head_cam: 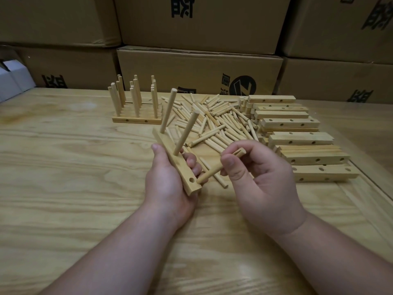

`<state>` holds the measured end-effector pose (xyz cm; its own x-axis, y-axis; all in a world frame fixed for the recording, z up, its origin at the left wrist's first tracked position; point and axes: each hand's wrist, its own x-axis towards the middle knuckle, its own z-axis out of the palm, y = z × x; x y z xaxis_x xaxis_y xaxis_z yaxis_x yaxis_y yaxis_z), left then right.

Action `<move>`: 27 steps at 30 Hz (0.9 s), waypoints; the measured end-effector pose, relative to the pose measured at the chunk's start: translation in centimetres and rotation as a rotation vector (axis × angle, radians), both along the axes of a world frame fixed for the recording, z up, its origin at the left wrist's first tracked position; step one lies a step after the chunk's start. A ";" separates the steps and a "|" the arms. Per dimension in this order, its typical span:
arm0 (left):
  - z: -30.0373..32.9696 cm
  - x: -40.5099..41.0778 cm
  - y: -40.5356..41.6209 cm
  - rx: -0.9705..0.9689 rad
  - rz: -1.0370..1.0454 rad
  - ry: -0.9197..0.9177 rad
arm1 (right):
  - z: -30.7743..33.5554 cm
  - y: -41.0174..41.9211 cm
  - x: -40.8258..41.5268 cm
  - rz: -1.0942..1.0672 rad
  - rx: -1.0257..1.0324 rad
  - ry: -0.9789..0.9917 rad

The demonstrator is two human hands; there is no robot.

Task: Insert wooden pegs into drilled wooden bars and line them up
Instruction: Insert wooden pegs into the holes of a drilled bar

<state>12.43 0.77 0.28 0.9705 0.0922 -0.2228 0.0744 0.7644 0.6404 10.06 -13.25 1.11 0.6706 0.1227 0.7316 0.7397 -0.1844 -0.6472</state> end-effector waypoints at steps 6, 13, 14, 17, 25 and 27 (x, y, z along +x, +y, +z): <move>-0.4 -0.3 -0.2 0.106 -0.044 -0.064 | 0.2 0.3 -0.2 0.131 -0.026 -0.003; -0.5 -0.4 -0.3 0.129 -0.024 -0.033 | 0.3 0.4 -0.5 0.117 -0.063 -0.012; -0.6 -0.4 -0.3 0.120 -0.022 -0.027 | 0.3 0.3 -0.4 0.114 -0.091 -0.021; -0.7 -0.4 -0.2 0.102 -0.023 0.013 | 0.2 0.2 -0.3 0.105 -0.197 -0.061; -0.7 -0.3 -0.1 0.087 0.018 0.066 | 0.3 0.0 -0.2 0.083 -0.269 -0.037; -0.7 -0.3 -0.1 0.081 0.019 0.058 | 0.4 0.0 -0.2 0.088 -0.266 -0.012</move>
